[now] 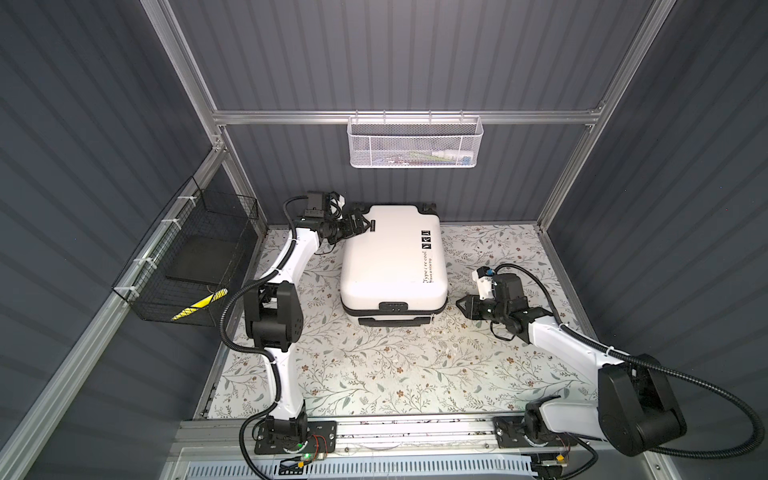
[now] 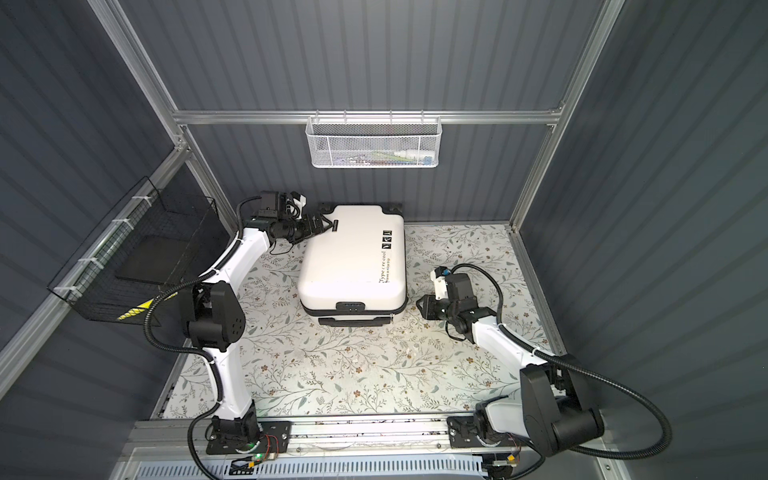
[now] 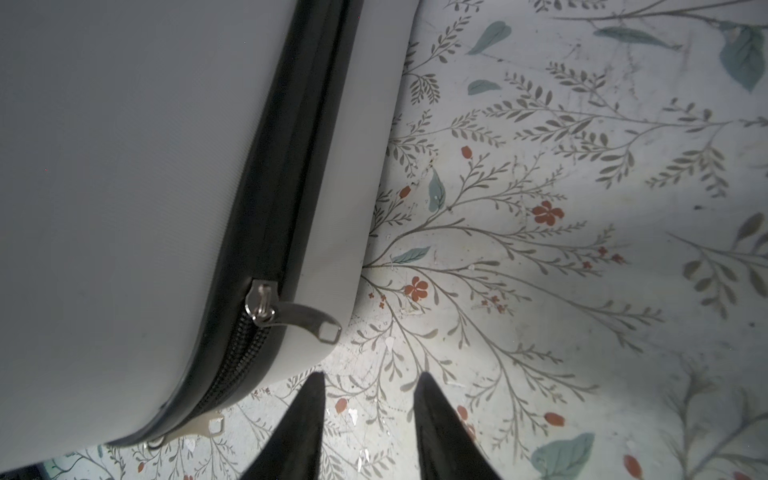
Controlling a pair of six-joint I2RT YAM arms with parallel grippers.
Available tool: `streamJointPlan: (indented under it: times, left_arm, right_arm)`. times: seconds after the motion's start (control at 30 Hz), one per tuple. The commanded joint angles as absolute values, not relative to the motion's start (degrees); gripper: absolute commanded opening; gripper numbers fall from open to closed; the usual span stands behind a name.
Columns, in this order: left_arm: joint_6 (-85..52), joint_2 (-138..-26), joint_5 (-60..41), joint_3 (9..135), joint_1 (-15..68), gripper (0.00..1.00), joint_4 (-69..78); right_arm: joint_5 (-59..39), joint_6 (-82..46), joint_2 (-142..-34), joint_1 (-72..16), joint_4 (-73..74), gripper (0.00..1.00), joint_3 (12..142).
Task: Pack the luggage
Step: 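Close the right gripper on the silver zipper pull tab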
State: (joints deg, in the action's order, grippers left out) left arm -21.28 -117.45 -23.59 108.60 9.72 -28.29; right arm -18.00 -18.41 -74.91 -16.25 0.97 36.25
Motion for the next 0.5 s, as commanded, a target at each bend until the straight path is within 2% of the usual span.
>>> streamJointPlan:
  times: [0.0,0.47]
  left_arm:
    - [-21.53,-118.74,-25.77,109.86,11.51,1.0,-31.42]
    - [-21.86,-118.74,-25.41,109.87,11.6,1.0,-31.76]
  right_arm:
    - [-18.72,-17.8,-76.24,-16.76,7.72,0.4,34.32]
    - [-15.3,-18.82,-81.44,-21.29,17.43,0.41,32.09]
